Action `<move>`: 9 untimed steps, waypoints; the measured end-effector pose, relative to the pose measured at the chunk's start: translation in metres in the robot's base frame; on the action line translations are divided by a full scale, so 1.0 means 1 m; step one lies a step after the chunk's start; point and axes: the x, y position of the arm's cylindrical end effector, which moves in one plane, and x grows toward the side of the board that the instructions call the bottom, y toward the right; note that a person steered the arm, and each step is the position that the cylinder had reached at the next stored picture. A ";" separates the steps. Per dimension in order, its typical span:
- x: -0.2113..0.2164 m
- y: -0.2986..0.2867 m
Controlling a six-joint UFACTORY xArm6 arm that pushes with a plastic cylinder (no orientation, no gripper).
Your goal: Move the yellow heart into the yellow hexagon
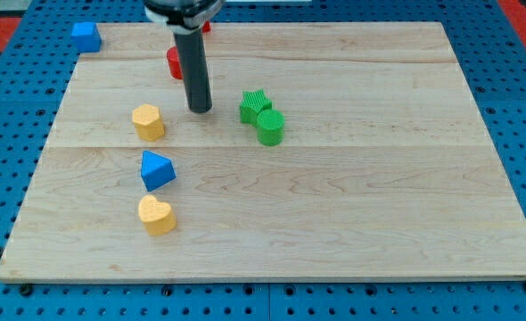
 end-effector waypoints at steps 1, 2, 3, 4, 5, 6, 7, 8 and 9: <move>0.039 -0.013; 0.111 0.016; 0.167 0.014; 0.177 -0.027; 0.160 -0.082; 0.131 -0.111; 0.090 -0.111; 0.068 -0.115; 0.062 -0.146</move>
